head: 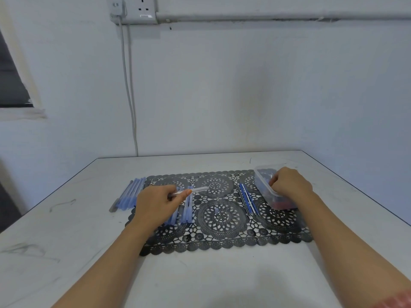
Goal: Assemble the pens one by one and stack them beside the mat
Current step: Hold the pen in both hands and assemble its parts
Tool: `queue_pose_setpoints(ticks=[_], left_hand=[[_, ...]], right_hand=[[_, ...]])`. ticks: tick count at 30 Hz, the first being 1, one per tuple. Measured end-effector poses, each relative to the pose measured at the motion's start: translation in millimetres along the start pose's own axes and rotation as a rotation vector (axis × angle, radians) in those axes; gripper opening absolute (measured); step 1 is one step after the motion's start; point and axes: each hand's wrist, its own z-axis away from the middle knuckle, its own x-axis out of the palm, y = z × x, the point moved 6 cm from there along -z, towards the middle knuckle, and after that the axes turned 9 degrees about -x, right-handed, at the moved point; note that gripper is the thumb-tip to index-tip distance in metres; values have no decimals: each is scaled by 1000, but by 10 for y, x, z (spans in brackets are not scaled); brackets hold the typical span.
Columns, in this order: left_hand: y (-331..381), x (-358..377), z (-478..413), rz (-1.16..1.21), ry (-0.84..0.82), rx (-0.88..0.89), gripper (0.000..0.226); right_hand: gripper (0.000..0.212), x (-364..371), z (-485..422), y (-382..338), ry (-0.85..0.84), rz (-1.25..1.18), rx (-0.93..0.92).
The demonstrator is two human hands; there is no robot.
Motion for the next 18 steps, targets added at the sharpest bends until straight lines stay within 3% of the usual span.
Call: queue_pose_setpoints(ticks=[7, 18], left_hand=[[-20, 7, -3, 17, -5, -10, 60], [-13, 6, 3, 24, -9, -6, 59]], right_hand=[[28, -7, 2, 2, -4, -36, -4], [21, -72, 44, -20, 230, -148, -32]])
